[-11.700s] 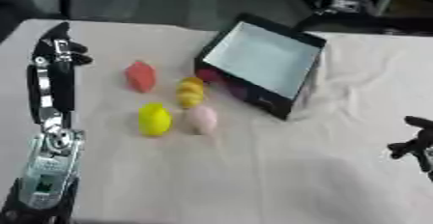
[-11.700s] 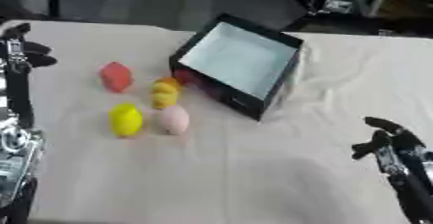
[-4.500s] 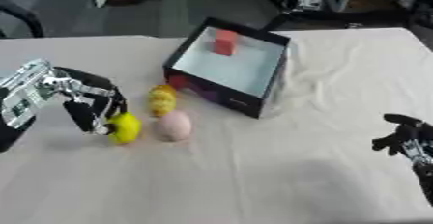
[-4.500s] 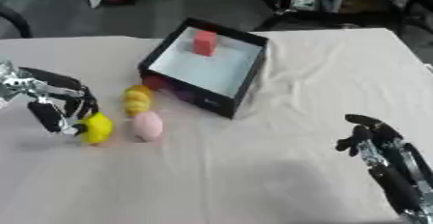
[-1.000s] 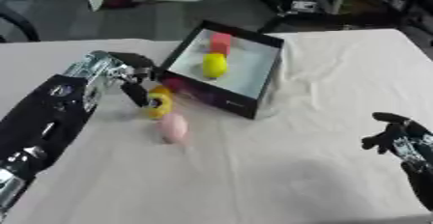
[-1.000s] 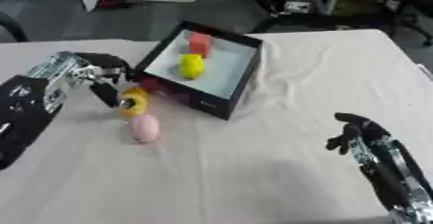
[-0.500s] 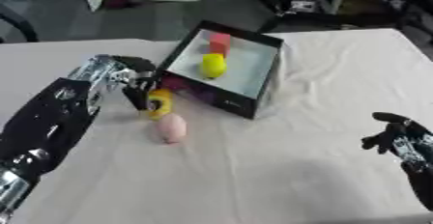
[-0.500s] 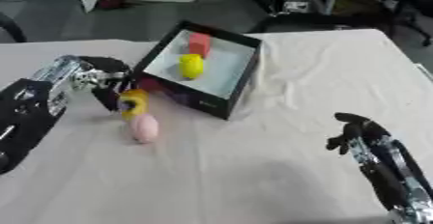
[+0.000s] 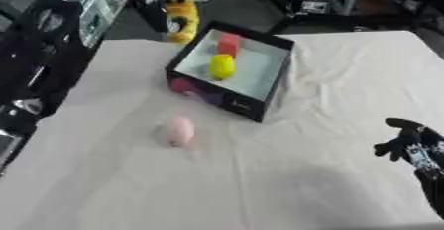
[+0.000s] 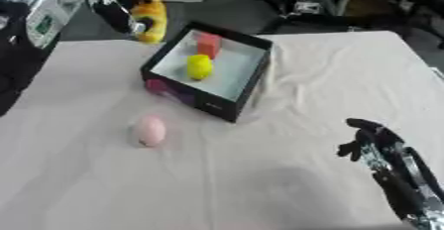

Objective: Pick up objects on the table and place them in the box.

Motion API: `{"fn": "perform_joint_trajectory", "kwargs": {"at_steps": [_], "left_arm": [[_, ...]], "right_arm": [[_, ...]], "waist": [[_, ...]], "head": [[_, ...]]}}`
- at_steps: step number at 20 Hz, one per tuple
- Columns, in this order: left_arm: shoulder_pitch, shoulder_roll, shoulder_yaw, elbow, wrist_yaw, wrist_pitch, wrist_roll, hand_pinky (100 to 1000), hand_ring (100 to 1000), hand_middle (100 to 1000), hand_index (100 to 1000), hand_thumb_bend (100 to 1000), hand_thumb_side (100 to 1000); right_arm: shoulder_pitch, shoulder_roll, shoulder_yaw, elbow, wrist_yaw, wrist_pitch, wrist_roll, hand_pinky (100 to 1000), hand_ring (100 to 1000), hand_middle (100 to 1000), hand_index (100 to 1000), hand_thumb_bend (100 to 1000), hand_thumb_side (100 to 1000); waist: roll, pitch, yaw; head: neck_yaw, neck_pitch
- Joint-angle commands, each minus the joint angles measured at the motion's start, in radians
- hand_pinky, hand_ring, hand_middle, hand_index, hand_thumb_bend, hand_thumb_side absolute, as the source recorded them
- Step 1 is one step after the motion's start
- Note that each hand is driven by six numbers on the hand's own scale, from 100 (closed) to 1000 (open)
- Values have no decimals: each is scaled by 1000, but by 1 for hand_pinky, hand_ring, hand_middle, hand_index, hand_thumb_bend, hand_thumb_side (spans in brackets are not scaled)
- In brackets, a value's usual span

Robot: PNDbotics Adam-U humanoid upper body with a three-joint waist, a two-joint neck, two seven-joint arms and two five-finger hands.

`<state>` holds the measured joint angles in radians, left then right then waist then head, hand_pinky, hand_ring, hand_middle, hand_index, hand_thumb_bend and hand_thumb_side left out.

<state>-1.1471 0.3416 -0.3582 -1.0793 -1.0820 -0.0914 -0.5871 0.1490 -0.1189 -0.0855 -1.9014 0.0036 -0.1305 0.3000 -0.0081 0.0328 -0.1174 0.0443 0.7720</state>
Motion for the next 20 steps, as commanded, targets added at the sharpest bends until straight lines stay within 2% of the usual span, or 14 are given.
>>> {"fn": "perform_joint_trajectory", "kwargs": {"at_steps": [1, 4, 8, 9, 11, 12, 13, 15, 18, 19, 20], "left_arm": [[-32, -104, 43, 95, -89, 15, 73, 590, 458, 512, 653, 228, 312], [-22, -206, 87, 211, -203, 33, 178, 603, 469, 526, 669, 245, 324], [2, -296, 143, 309, -339, 98, 355, 640, 511, 576, 742, 288, 371], [8, -309, 150, 329, -364, 115, 390, 683, 581, 650, 829, 337, 453], [19, -329, 157, 361, -402, 141, 431, 716, 650, 737, 881, 374, 567], [23, -335, 160, 373, -412, 147, 439, 724, 667, 754, 892, 374, 567], [25, -337, 159, 380, -418, 149, 443, 738, 700, 791, 917, 483, 721], [26, -333, 154, 379, -418, 143, 440, 746, 725, 822, 928, 495, 815], [21, -296, 132, 326, -363, 101, 420, 745, 716, 811, 913, 456, 770], [14, -267, 115, 292, -329, 72, 403, 742, 692, 780, 889, 417, 707], [6, -228, 93, 251, -280, 36, 374, 742, 683, 769, 879, 410, 693]], "right_arm": [[-13, -12, 4, -11, -8, 0, 5, 688, 521, 324, 782, 100, 658], [-21, -9, 10, -9, -15, 2, 10, 689, 521, 325, 782, 100, 666], [-28, -7, 19, -8, -20, 4, 20, 689, 521, 325, 782, 100, 666], [-30, -7, 20, -8, -21, 4, 22, 689, 520, 325, 782, 100, 667], [-31, -6, 21, -7, -23, 5, 23, 689, 520, 325, 782, 100, 667], [-31, -7, 21, -7, -23, 5, 23, 690, 520, 325, 782, 100, 672], [-31, -7, 20, -7, -23, 5, 24, 690, 520, 325, 782, 100, 664], [-31, -7, 18, -7, -23, 5, 22, 690, 520, 325, 782, 100, 665], [-30, -7, 16, -7, -23, 4, 20, 690, 520, 325, 783, 100, 662], [-29, -8, 14, -7, -22, 4, 18, 690, 520, 325, 782, 100, 663], [-28, -9, 11, -7, -21, 5, 15, 690, 520, 325, 782, 100, 663]], "waist": [[-14, -15, -11], [-19, -9, -30], [-23, -5, -46], [-24, -5, -48], [-24, -5, -49], [-24, -5, -49], [-24, -5, -48], [-24, -6, -45], [-24, -7, -40], [-23, -8, -37], [-21, -9, -34]], "head": [[17, -2], [36, -2], [55, -2], [58, -2], [60, -2], [60, -2], [59, -2], [55, -2], [47, -2], [43, -2], [39, -2]]}}
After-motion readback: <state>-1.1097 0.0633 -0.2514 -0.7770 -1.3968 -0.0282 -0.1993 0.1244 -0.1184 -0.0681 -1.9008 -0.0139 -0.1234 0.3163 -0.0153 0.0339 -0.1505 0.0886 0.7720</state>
